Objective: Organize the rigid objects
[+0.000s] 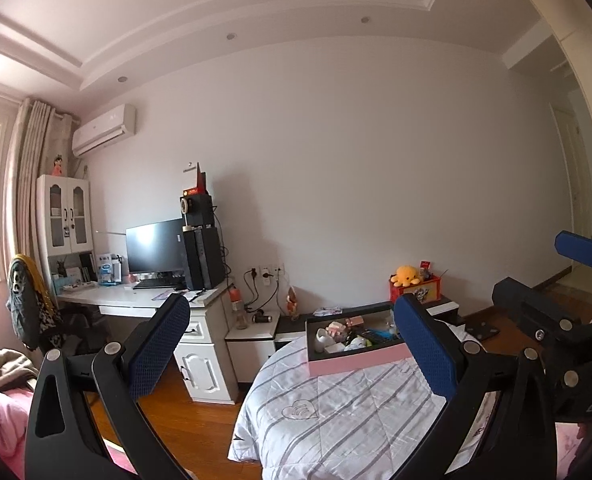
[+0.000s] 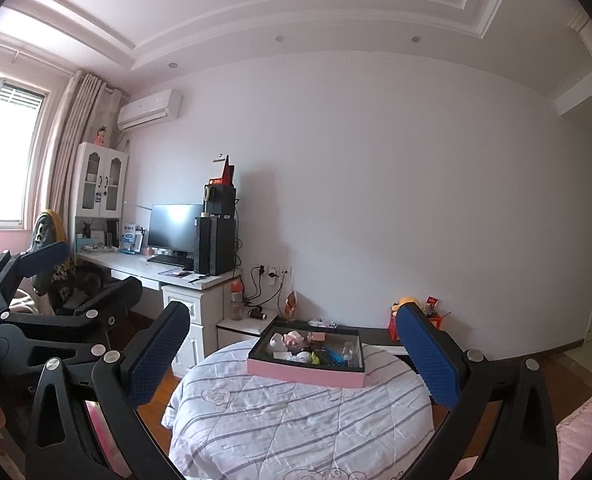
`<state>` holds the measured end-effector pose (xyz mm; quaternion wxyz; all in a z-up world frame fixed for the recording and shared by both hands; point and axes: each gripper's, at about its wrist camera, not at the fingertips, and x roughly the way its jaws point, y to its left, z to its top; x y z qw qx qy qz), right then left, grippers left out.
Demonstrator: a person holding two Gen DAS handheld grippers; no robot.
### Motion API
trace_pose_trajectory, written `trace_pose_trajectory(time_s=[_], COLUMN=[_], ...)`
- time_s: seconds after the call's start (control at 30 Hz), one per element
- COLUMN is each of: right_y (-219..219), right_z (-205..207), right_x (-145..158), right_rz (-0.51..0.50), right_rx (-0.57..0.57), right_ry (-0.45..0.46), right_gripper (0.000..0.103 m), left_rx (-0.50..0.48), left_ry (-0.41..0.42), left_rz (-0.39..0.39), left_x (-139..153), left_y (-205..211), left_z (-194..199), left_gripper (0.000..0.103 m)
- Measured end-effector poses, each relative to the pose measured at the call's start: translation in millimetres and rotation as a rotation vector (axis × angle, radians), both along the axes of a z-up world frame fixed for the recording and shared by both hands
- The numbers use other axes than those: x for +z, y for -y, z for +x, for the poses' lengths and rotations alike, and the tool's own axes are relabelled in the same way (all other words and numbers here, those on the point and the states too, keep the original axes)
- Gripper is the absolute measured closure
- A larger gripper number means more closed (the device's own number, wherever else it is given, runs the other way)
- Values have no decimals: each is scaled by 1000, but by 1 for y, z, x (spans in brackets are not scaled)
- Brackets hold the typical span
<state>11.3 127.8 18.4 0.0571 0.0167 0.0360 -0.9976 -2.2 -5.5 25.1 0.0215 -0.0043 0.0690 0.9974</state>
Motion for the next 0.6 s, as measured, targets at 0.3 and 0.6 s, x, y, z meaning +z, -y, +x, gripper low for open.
trace_pose_trajectory(time_s=[0.3, 0.6], right_y=[3, 10], right_z=[3, 5], right_x=[-2, 1], right_rz=[14, 35], right_rx=[-5, -14], right_ry=[-10, -31], right_gripper=[0, 0], left_rx=[1, -1], left_ry=[-27, -45], left_rz=[7, 26], left_x=[-3, -5], left_y=[2, 9], left_z=[-2, -3], left_gripper=[0, 0])
